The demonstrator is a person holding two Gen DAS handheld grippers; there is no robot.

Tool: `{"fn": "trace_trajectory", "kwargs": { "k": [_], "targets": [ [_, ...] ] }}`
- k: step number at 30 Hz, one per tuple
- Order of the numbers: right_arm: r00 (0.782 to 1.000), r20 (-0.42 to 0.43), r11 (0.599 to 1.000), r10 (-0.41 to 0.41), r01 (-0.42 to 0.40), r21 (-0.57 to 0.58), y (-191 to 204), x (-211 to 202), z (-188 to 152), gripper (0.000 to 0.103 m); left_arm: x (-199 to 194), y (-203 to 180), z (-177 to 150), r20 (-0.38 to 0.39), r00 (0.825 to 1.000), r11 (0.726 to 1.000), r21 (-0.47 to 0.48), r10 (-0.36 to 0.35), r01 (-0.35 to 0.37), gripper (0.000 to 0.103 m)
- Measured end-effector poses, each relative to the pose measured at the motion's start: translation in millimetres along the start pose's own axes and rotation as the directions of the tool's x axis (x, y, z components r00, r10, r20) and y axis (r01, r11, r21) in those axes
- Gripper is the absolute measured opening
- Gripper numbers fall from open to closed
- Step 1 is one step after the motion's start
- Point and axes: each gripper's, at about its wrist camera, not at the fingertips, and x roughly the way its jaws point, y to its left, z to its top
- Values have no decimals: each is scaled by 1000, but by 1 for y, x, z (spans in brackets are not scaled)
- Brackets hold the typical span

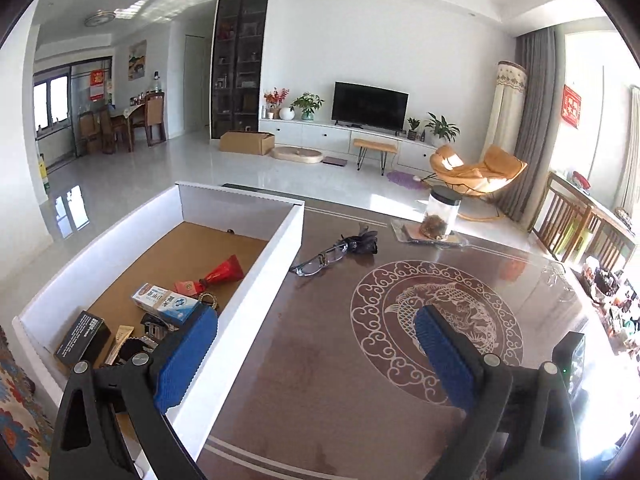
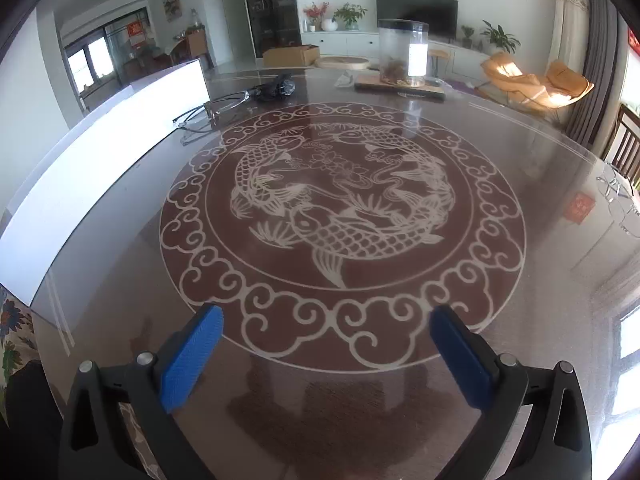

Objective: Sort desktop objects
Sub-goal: 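Withdraw both tools back over the table toward the glasses and clip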

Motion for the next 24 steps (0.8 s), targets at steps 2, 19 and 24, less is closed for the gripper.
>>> {"fn": "trace_trajectory", "kwargs": {
  "k": [2, 19, 24],
  "targets": [
    [1000, -6, 1000, 3, -3, 5, -1, 2, -5, 103, 8, -18, -9, -27, 999, 999, 37, -19, 20, 101],
    [1000, 14, 998, -9, 10, -54, 21, 6, -11, 103, 74, -90, -88, -249, 964, 974, 180, -91, 138, 101],
    [1000, 22, 997, -20, 21, -70, 24, 5, -11, 103, 76, -88, -93, -254, 963, 975, 178, -87, 134, 101]
  ]
}}
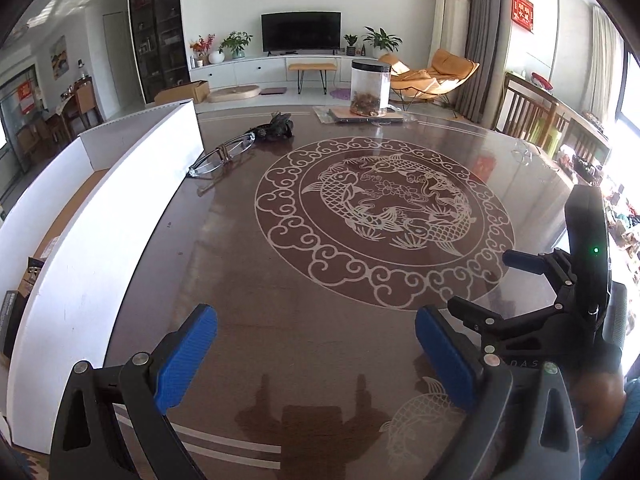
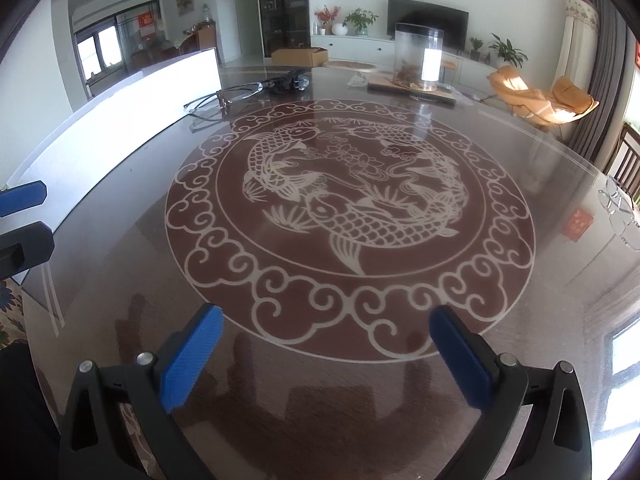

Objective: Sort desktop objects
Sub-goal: 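Withdraw both tools back over the table toward the glasses and clip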

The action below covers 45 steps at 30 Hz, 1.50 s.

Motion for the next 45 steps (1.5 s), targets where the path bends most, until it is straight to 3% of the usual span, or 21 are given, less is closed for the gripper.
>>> {"fn": "trace_trajectory", "kwargs": {
  "k": [16, 27, 31, 37, 41, 45],
  "targets": [
    [1000, 16, 1000, 2, -2, -27, 5, -1, 0, 103, 12, 8, 2, -15, 1000, 999, -37, -16, 15, 101],
    [998, 65, 1000, 16, -14, -24, 4, -11, -2, 103, 34, -7, 9, -30, 999, 998, 63, 27, -25, 101],
    [997, 73, 999, 37, -36, -16, 2, -12, -2, 103, 51, 1, 44, 10, 996, 988, 123, 92, -92, 101],
    [993, 86, 997, 76, -76, -4, -1, -14, -3, 103, 100, 20, 124, 72, 985, 967, 195, 155, -166, 101],
    [992, 86, 996, 94, -94, -6, -1, -15, -2, 103, 158, 36, 164, 41, 975, 940, 261, 219, -222, 101],
    [990, 98, 995, 101, -101, -8, -1, -17, -3, 103, 210, 61, 191, -18, 980, 956, 224, 196, -187, 101]
  ]
}}
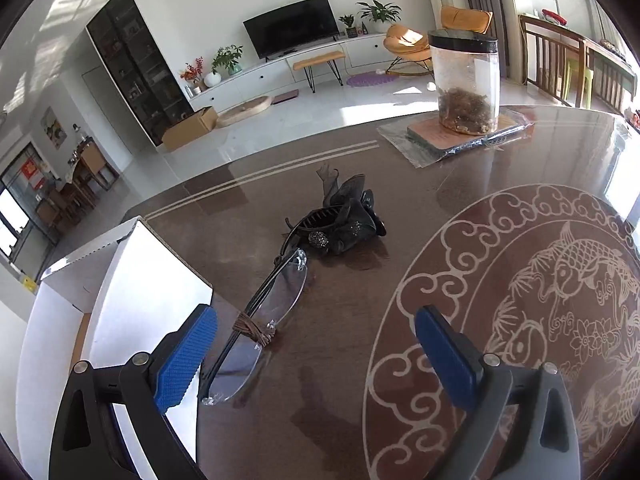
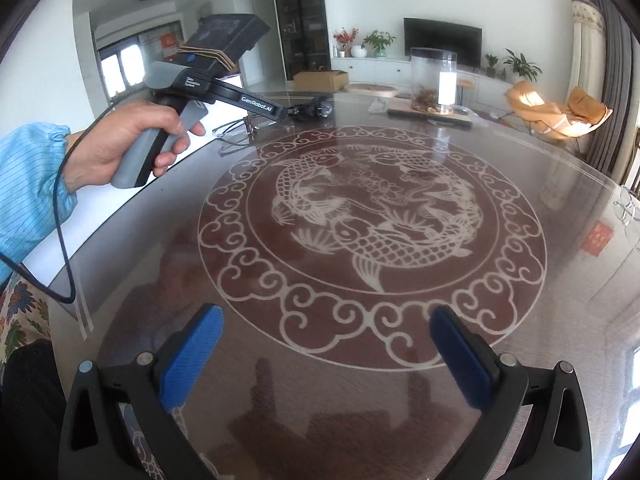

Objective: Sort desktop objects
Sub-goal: 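Grasp the rimless glasses by the corded bridge with the left tool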

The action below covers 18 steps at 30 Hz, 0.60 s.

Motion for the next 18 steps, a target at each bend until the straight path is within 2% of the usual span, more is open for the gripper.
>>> {"fn": "trace_trajectory", "kwargs": {
  "k": [3, 6, 9, 11, 12, 13, 15, 17, 18],
  "targets": [
    [1000, 2, 1000, 1, -1, 2, 0, -1, 0, 103, 34, 20, 10, -44, 998, 995, -88, -46, 42, 101],
    [1000, 4, 1000, 4, -4, 6, -1, -1, 1, 103, 59, 32, 10, -109, 986, 979, -171, -128, 108, 101],
    [1000, 4, 1000, 8, -8, 10, -2, -1, 1, 103, 59, 35, -2, -86, 979, 960, -231, -184, 160, 100],
    [1000, 5, 1000, 10, -10, 12, -2, -1, 1, 103, 47, 36, -9, -41, 985, 960, -233, -168, 154, 70],
    [1000, 6, 1000, 10, -10, 12, -2, -1, 1, 103, 41, 37, -10, -40, 987, 960, -244, -153, 138, 35],
    [1000, 6, 1000, 8, -8, 12, -2, -1, 1, 103, 37, 39, -13, -53, 985, 953, -269, -162, 142, 19],
    [1000, 5, 1000, 9, -9, 12, -2, -1, 1, 103, 26, 42, -26, -57, 980, 930, -328, -192, 163, 18],
    [1000, 2, 1000, 17, -17, 24, -4, -1, 1, 103, 8, 39, -50, -53, 981, 923, -351, -188, 158, 18],
    [999, -9, 998, 46, -46, 35, -7, 1, 4, 103, -4, 36, -64, -49, 981, 921, -356, -190, 161, 18]
  ]
}}
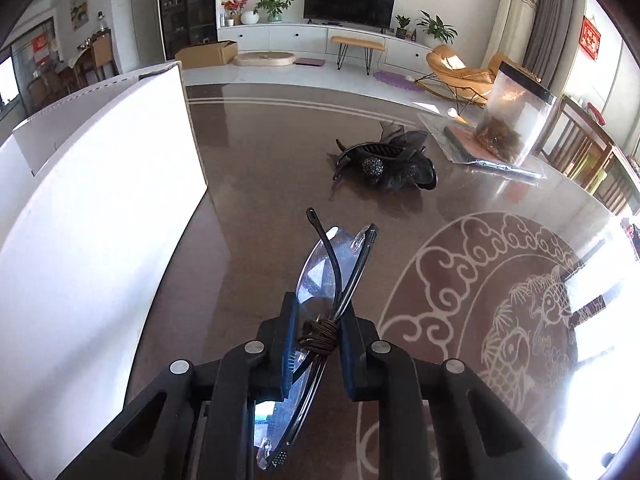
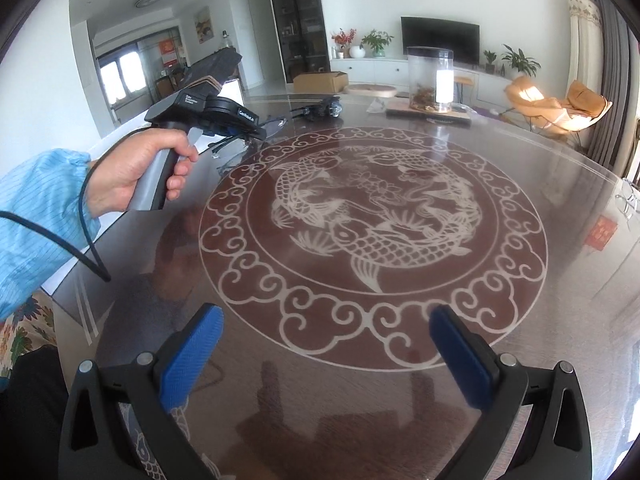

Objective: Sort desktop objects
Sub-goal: 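Grasp the rimless glasses by the corded bridge with the left tool, then lower the right tool over the black hair claw clip and grasp it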

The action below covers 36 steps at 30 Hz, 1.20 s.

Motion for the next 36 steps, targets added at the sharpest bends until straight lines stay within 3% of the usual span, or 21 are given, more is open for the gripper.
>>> {"fn": "trace_trajectory", "kwargs": {
  "k": [3, 7, 11, 13, 15, 17, 20, 21, 23, 24, 27, 31, 36],
  "targets": [
    [999, 1, 998, 54, -54, -18, -8, 20, 36, 103, -34, 3, -49, 17, 1000, 1000, -3, 21, -21, 18],
    [995, -11, 995, 96, -96, -4, -19, 100, 141, 103, -68, 9, -100, 30, 999, 998, -55, 16, -14, 18],
    [996, 5, 996, 90, -90, 13, -17, 195, 250, 103, -82, 13, -122, 54, 998, 998, -56, 27, -24, 18],
    [994, 17, 993, 112, -111, -43, -6, 230, 286, 103, -84, 14, -127, 67, 997, 999, -39, 26, -23, 19],
    [991, -82, 981, 110, -121, -153, 11, 268, 308, 103, -87, 17, -128, 72, 997, 999, -36, 16, -14, 19],
    [978, -182, 954, 97, -143, -263, 24, 295, 311, 103, -87, 25, -128, 75, 997, 998, -62, -11, 16, 19],
    [955, -278, 921, 100, -195, -337, 29, 314, 302, 100, -87, 31, -128, 80, 996, 995, -89, -47, 54, 19],
    [951, -292, 920, 101, -202, -337, 28, 317, 298, 93, -87, 31, -127, 80, 996, 995, -87, -44, 51, 19],
    [958, -275, 923, 85, -180, -340, 25, 315, 293, 56, -86, 28, -126, 78, 996, 996, -78, -33, 39, 19],
    [961, -259, 934, 92, -174, -312, 21, 312, 293, 44, -86, 27, -126, 77, 997, 997, -73, -26, 32, 19],
    [968, -237, 955, 77, -140, -261, 14, 301, 283, 43, -84, 23, -123, 74, 997, 998, -59, -6, 11, 19],
    [969, -235, 961, 79, -136, -239, 14, 261, 244, 43, -85, 17, -127, 73, 997, 998, -50, 31, -27, 19],
    [968, -240, 975, 79, -125, -182, 3, 167, 153, 43, -96, 1, -140, 41, 999, 997, -74, -19, 22, 19]
  ]
}}
